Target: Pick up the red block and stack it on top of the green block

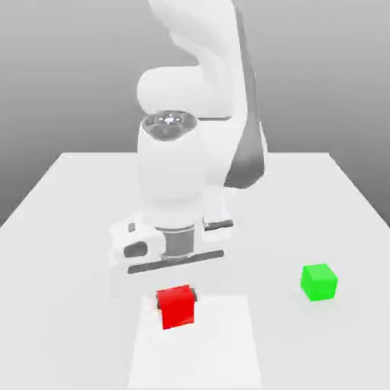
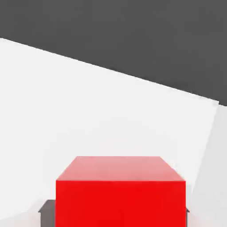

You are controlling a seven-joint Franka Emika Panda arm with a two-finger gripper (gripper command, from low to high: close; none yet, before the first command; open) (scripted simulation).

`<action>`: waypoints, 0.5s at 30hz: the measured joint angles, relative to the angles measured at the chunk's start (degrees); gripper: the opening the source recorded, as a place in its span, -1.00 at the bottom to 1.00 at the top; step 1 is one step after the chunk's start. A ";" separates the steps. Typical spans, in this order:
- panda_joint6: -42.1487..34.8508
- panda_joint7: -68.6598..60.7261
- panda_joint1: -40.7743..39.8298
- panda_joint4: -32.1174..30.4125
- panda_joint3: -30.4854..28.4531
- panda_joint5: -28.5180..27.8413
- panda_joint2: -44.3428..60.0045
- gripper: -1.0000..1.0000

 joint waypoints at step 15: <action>7.18 13.32 19.71 -6.46 13.00 -4.82 0.68 -1.00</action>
